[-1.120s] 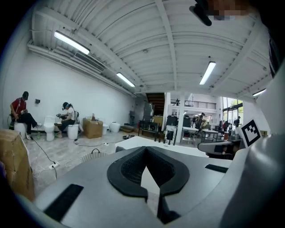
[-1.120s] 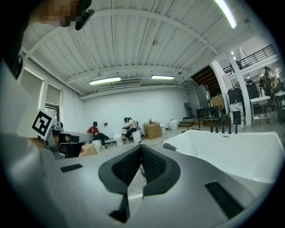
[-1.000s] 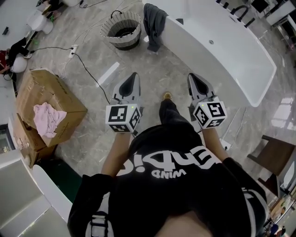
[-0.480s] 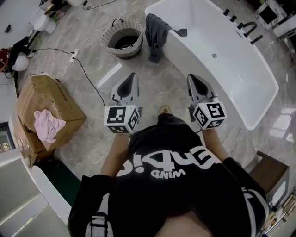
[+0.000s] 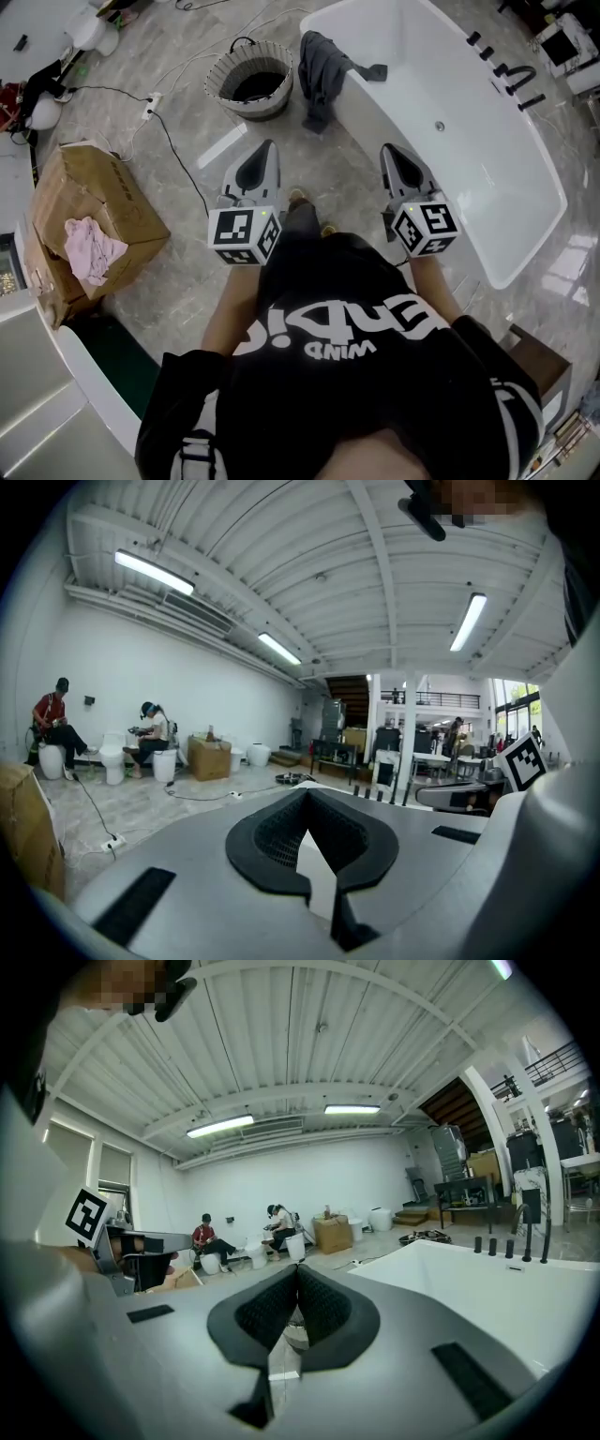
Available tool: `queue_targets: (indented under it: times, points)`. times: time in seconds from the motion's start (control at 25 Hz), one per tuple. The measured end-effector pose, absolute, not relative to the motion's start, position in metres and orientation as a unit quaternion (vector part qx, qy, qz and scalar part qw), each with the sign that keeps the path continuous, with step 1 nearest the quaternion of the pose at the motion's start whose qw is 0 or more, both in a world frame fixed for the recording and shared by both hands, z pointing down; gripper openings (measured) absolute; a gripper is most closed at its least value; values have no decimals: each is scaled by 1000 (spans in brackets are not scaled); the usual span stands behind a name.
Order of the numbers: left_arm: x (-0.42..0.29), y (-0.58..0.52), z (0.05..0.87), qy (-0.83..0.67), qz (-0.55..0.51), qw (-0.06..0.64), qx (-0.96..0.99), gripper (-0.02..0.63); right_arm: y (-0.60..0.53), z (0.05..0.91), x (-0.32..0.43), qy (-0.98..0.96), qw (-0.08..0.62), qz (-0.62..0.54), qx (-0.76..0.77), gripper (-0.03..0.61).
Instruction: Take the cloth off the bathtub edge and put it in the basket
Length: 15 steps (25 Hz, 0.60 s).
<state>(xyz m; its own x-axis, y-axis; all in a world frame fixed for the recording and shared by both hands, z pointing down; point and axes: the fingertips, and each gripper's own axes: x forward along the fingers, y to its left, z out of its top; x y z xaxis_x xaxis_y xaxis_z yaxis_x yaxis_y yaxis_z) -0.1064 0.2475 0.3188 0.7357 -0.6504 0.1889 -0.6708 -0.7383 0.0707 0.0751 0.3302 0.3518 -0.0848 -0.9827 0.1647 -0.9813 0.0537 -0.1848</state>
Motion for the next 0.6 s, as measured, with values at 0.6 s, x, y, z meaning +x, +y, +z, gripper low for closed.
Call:
queue_targets:
  times: [0.6]
  points:
    - [-35, 108, 333, -333, 69, 67, 938, 11, 189, 366, 131, 726, -11, -122, -677, 14]
